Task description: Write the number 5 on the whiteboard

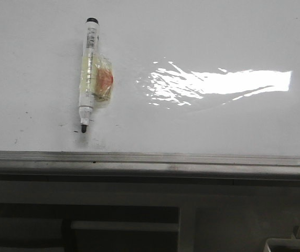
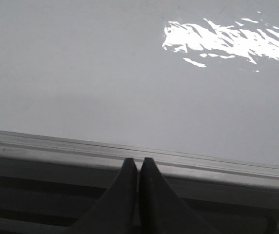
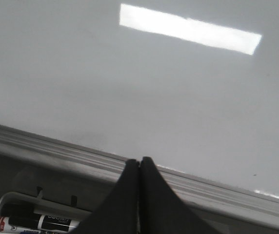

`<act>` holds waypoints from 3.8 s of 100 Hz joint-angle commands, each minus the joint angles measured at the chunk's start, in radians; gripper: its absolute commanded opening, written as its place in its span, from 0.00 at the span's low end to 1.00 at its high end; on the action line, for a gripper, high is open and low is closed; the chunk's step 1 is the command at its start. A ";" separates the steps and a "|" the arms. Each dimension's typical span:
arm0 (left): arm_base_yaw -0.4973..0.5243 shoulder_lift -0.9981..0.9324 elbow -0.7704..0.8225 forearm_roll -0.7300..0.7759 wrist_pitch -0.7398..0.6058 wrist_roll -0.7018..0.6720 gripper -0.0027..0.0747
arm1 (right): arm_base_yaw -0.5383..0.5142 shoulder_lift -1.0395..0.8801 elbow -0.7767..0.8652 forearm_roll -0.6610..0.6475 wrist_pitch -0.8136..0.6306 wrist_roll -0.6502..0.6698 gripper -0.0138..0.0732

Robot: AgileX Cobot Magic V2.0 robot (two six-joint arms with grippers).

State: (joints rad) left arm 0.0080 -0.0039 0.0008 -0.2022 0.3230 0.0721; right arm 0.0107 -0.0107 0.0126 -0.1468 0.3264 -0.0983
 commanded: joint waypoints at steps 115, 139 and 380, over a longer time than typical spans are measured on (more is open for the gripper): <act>0.002 -0.028 0.024 -0.228 -0.089 -0.008 0.01 | -0.006 -0.018 0.021 0.047 -0.232 -0.001 0.08; 0.002 -0.028 0.024 -0.700 -0.149 -0.008 0.01 | -0.006 -0.018 0.021 0.516 -0.414 -0.001 0.08; -0.646 1.297 -0.706 -0.622 -0.091 0.319 0.01 | 0.200 0.499 -0.493 0.522 -0.018 -0.281 0.62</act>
State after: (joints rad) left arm -0.6425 1.2953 -0.6862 -0.8236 0.2819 0.3808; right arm 0.2088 0.4773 -0.4420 0.3724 0.3683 -0.3705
